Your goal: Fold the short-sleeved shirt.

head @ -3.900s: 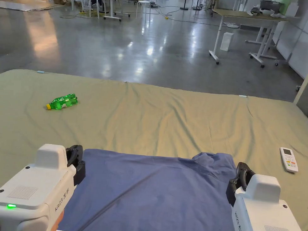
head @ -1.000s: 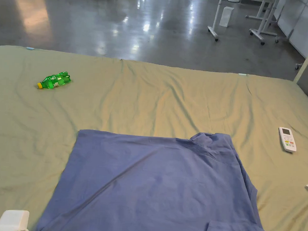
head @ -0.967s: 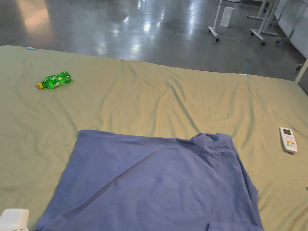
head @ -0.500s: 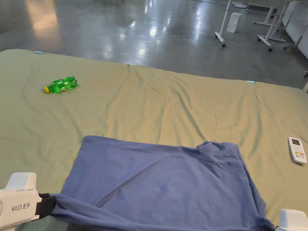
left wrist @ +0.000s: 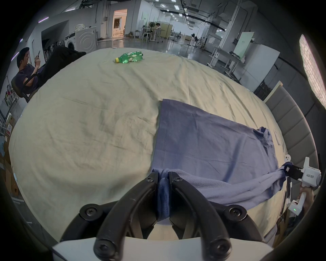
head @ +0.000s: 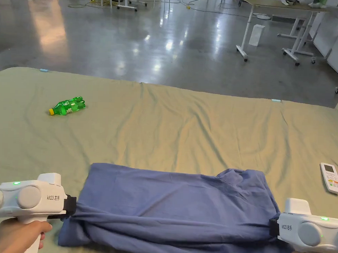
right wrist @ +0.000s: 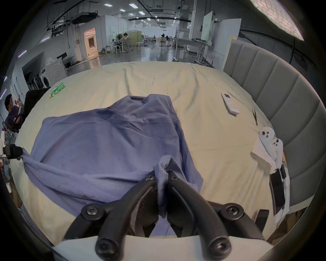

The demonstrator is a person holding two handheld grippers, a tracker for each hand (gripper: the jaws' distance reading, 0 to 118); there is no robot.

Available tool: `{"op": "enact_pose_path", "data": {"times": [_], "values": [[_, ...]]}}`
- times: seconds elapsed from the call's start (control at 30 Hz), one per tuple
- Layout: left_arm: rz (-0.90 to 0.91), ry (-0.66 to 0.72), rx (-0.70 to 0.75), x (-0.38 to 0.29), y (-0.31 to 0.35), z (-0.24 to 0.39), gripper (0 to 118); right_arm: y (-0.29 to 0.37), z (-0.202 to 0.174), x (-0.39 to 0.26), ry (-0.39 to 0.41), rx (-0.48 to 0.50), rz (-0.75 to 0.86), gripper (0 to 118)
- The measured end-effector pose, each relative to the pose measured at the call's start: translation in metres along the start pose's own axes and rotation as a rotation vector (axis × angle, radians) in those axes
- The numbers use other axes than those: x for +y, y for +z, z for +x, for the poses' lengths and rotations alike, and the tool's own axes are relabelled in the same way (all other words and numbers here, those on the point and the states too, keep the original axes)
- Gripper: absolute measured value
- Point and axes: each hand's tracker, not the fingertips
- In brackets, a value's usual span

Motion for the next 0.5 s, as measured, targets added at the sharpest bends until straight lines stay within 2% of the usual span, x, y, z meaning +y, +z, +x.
{"op": "enact_pose_path", "data": {"times": [0.17,0.3,0.37,0.4,0.43,0.47,0.5], "values": [[-0.04,-0.003,0.023,-0.001,-0.024,0.004,11,-0.032,0.0,0.001,0.018,0.002,-0.027,7],[-0.029,-0.011,0.025,-0.003,-0.025,0.009,12,-0.029,-0.003,-0.003,0.041,-0.004,-0.026,10],[-0.001,-0.018,0.024,-0.003,-0.021,0.01,20,-0.021,-0.005,-0.004,0.051,-0.016,0.004,22],[0.047,-0.028,0.033,-0.003,-0.016,0.012,26,-0.014,-0.007,-0.002,0.055,-0.028,0.035,40],[0.075,-0.037,0.025,-0.004,-0.011,0.014,32,-0.007,-0.008,-0.002,0.059,-0.028,0.078,49],[0.093,-0.039,0.013,-0.004,-0.005,0.013,40,0.0,-0.01,-0.003,0.061,-0.029,0.112,52],[0.116,-0.041,0.005,-0.005,0.001,0.015,53,0.007,-0.012,-0.004,0.057,-0.034,0.153,55]]}}
